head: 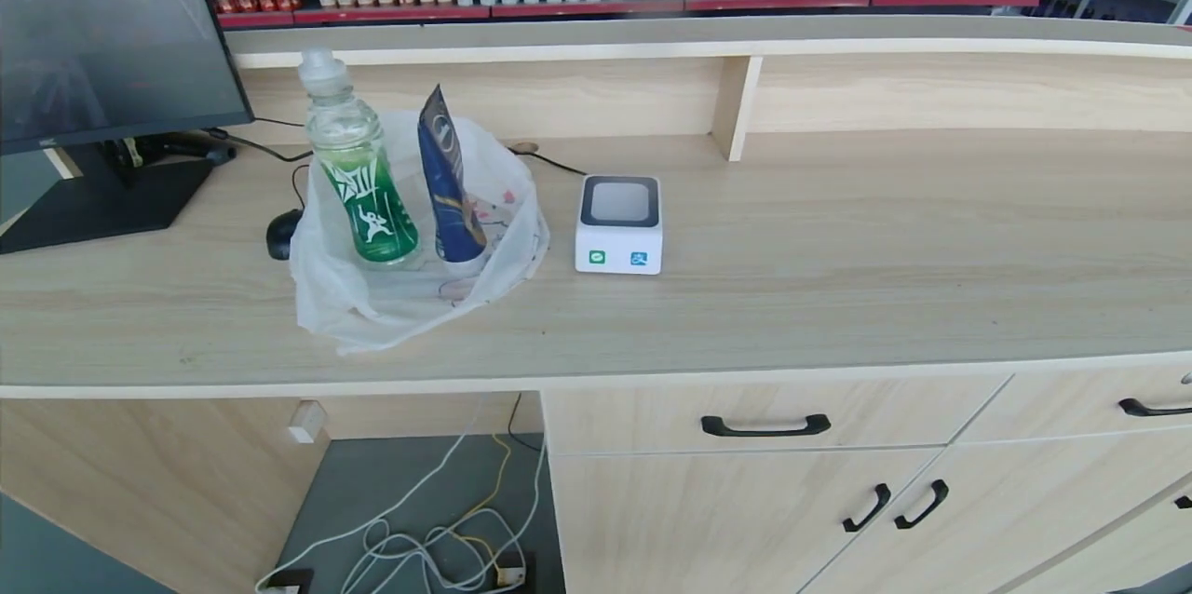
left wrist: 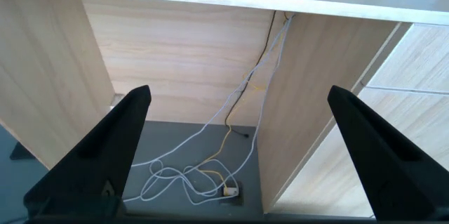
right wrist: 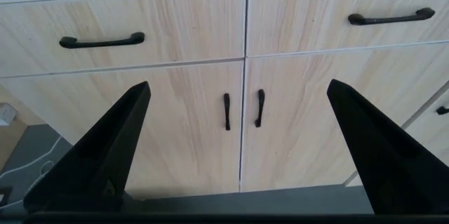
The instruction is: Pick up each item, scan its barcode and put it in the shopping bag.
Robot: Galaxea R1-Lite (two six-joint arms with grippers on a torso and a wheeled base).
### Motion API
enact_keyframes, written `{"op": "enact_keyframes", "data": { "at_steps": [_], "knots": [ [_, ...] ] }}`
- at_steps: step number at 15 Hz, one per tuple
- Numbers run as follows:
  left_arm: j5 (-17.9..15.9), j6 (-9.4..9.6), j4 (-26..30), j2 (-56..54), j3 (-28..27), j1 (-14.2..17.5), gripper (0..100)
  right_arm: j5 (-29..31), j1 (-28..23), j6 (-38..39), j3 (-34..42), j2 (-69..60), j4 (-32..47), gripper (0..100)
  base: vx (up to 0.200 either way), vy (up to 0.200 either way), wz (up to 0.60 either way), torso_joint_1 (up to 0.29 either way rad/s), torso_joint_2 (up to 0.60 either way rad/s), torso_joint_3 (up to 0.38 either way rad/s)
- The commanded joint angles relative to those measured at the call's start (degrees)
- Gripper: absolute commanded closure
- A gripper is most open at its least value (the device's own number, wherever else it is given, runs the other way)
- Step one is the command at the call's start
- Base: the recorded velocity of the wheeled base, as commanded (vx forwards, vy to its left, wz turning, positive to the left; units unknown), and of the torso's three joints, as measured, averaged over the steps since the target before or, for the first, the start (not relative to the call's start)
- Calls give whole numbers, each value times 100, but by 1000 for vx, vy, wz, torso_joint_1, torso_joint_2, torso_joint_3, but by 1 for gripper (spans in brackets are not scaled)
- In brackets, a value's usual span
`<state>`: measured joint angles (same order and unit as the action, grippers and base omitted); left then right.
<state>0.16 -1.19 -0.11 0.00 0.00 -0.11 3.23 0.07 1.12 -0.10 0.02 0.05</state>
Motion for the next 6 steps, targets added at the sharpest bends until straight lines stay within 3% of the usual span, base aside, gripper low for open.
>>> {"op": "enact_keyframes", "data": {
  "at_steps": [1, 6],
  "knots": [
    [2, -4, -7, 0, 0, 2, 0, 2, 1, 2, 1, 24, 4, 0, 0, 0, 0, 0, 0, 0],
    [2, -4, -7, 0, 0, 2, 0, 2, -7, -7, 1, 15, 4, 0, 0, 0, 0, 0, 0, 0]
  ]
}}
